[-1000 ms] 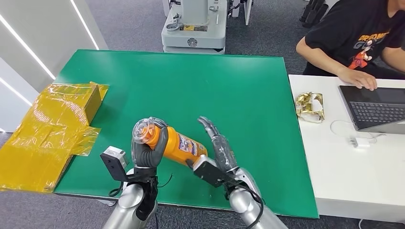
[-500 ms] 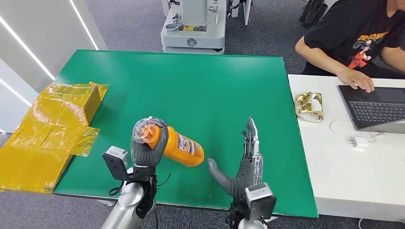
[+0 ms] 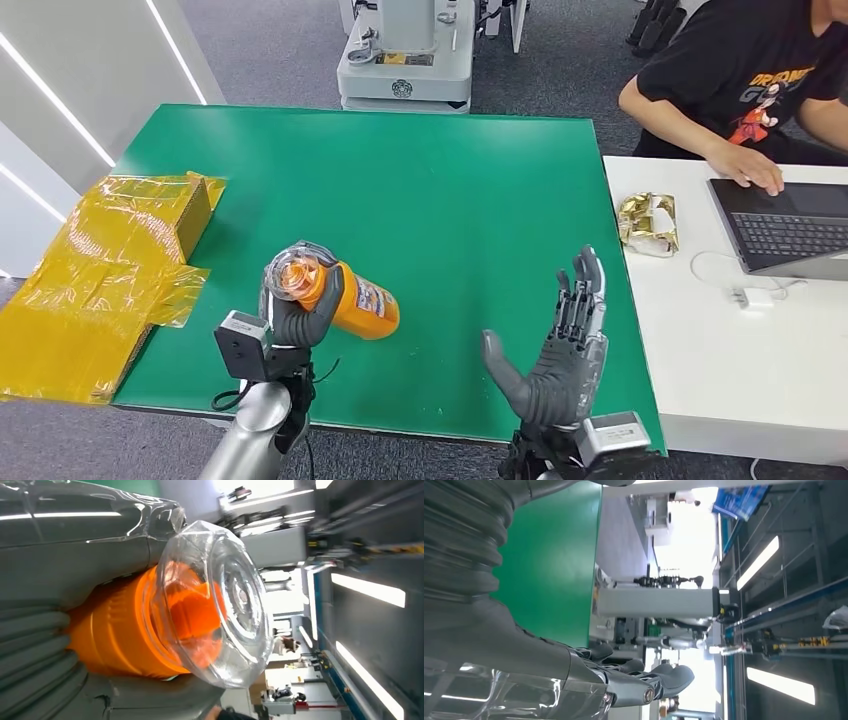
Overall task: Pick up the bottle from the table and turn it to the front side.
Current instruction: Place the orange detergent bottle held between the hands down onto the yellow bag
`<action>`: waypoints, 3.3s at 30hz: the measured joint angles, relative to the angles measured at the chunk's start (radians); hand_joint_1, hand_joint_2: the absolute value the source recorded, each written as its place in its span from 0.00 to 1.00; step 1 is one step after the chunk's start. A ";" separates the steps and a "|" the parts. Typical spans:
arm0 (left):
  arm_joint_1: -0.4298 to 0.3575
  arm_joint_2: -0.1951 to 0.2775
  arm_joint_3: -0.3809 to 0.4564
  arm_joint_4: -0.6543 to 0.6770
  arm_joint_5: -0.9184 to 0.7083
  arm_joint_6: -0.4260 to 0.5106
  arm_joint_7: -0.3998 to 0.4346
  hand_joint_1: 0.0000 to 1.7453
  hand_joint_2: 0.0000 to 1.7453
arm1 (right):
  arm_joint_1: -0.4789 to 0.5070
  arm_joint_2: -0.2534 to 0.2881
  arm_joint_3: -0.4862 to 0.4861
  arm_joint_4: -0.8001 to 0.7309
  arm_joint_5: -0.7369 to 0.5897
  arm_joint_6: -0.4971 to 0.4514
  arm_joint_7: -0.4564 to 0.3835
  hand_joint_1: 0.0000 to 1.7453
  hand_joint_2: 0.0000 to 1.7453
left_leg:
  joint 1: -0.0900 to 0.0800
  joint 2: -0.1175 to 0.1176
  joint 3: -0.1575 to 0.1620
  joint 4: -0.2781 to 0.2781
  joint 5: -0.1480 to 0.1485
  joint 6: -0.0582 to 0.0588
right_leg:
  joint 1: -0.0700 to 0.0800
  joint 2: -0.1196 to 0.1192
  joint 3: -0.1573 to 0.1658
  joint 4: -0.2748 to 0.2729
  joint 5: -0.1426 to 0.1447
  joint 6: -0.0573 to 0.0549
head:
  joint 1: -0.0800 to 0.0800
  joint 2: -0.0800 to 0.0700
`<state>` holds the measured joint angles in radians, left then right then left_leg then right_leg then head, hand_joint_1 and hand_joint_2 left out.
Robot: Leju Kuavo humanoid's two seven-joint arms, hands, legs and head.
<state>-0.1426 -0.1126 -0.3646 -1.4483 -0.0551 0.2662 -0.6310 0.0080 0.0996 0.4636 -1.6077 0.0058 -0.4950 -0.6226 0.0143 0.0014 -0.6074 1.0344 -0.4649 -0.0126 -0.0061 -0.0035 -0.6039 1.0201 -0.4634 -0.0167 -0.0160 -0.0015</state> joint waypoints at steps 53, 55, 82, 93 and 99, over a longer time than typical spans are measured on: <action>-0.478 0.604 -0.136 0.772 -1.331 0.091 0.180 1.00 1.00 | 0.080 0.007 -0.058 -0.094 0.048 0.096 0.010 0.00 1.00 | 0.004 0.004 0.003 0.000 -0.001 -0.005 | 0.003 0.004 0.000 0.002 -0.001 -0.007 | 0.000 0.000; -0.525 0.588 -0.175 0.831 -1.342 0.087 0.179 1.00 1.00 | 0.077 0.012 -0.062 -0.099 0.062 0.086 0.016 0.00 1.00 | 0.004 0.003 0.003 0.000 -0.001 -0.005 | 0.003 0.003 0.000 0.002 -0.001 -0.007 | 0.000 0.000; -0.671 0.494 -0.296 1.037 -1.305 -0.123 0.176 1.00 1.00 | 0.082 0.033 -0.092 -0.144 0.085 0.063 0.045 0.00 1.00 | 0.005 0.001 0.003 0.000 0.001 -0.007 | 0.003 0.002 0.001 0.003 -0.001 -0.008 | 0.000 0.000; -0.711 0.558 -0.341 1.071 -1.359 -0.168 0.416 1.00 1.00 | 0.080 0.034 -0.088 -0.143 0.101 0.079 0.048 0.00 1.00 | 0.006 0.003 0.003 -0.001 0.001 -0.007 | 0.004 0.004 0.000 0.003 -0.001 -0.008 | 0.000 0.000; -0.720 0.623 -0.341 1.083 -1.369 -0.167 0.476 1.00 1.00 | 0.078 0.034 -0.084 -0.140 0.107 0.089 0.052 0.00 1.00 | 0.006 0.004 0.003 -0.001 0.001 -0.007 | 0.004 0.005 -0.001 0.003 -0.001 -0.008 | 0.001 0.000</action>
<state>-0.8628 0.5102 -0.7061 -0.3658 -1.4244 0.0989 -0.1551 0.0860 0.1332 0.3795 -1.7476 0.1127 -0.4059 -0.5702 0.0200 0.0052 -0.6048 1.0337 -0.4642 -0.0201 -0.0021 0.0011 -0.6045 1.0235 -0.4643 -0.0251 -0.0155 -0.0015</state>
